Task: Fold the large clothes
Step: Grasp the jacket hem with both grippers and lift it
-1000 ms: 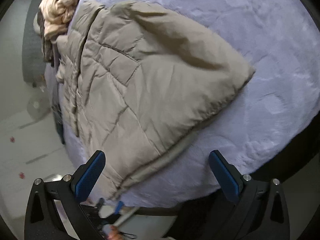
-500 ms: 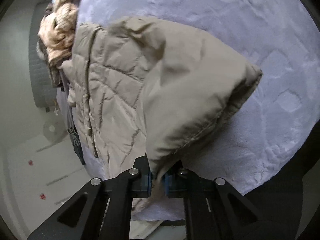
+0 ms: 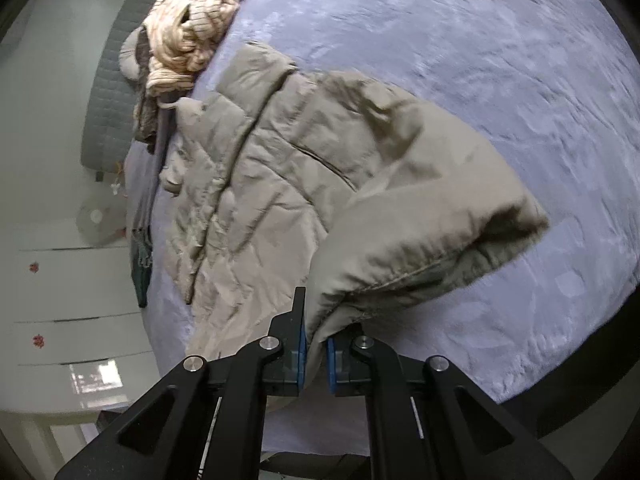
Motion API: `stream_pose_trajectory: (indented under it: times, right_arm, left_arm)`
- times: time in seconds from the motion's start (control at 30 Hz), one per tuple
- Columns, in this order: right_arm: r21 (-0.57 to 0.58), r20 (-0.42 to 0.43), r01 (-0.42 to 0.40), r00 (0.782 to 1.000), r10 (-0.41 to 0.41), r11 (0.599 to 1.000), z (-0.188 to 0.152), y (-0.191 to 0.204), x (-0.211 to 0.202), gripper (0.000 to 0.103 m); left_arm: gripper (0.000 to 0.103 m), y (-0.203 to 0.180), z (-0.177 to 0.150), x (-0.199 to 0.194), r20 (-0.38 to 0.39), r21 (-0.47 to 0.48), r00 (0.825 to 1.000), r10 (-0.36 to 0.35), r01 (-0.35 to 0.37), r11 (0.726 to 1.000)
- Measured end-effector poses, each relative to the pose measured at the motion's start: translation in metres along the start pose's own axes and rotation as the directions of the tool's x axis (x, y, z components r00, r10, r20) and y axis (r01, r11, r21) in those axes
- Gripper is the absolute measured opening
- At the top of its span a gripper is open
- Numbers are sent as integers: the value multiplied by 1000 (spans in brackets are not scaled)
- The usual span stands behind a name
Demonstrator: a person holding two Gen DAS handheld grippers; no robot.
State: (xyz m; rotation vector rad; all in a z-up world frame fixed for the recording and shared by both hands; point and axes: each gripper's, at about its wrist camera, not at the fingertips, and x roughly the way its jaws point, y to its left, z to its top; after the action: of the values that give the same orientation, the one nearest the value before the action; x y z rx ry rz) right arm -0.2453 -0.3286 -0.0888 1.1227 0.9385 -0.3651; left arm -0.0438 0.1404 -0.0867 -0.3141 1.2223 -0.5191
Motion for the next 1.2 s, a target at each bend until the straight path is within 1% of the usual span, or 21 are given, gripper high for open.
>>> stream_pose_trajectory:
  times: [0.2,0.33,0.43,0.53,0.63,0.73,0.83,0.9,1.0,1.1,1.2]
  right_arm:
    - [-72,-18,-51,999,49,996,37,35,-4,8]
    - [-177,-30,-78,997,74,981,72,80,-3,8]
    - [-252,-40,-99,995,91,963,100,113,-1,8]
    - [-312,-46,-117,993,108,943,127,144,3,8]
    - [-356,-58,-132,991,119,925,153,175,10,8]
    - [-389,-58,-120,993,106,913,179,204,24,8]
    - [-409,-33,-97,995,92,908,204,229,41,8]
    - [-402,-18,-84,996,84,912,218,239,51,8]
    - [-383,-26,-79,997,75,920,242,254,75,8]
    - [-400,-27,-41,999,33,916,265,265,109,8]
    - [-386,-23,19,999,-30,922,284,258,159,8]
  left_arm:
    - [12,-21,29,-8,39,-11,998,50,-50,999]
    - [12,-40,61,-13,91,-16,992,86,-85,996]
    - [12,-52,91,-12,134,-38,984,119,-115,993]
    - [12,-61,121,-11,174,-62,976,132,-122,991]
    - [12,-71,156,-5,195,-47,968,155,-148,988]
    - [12,-78,191,7,206,-9,965,164,-166,986]
    - [12,-78,224,27,195,21,966,167,-174,984]
    - [12,-74,247,46,165,23,971,172,-178,984]
    - [12,-63,278,77,121,28,975,185,-190,981]
    - [12,-45,306,120,76,9,980,185,-186,982]
    - [12,-27,322,171,35,7,976,216,-217,976]
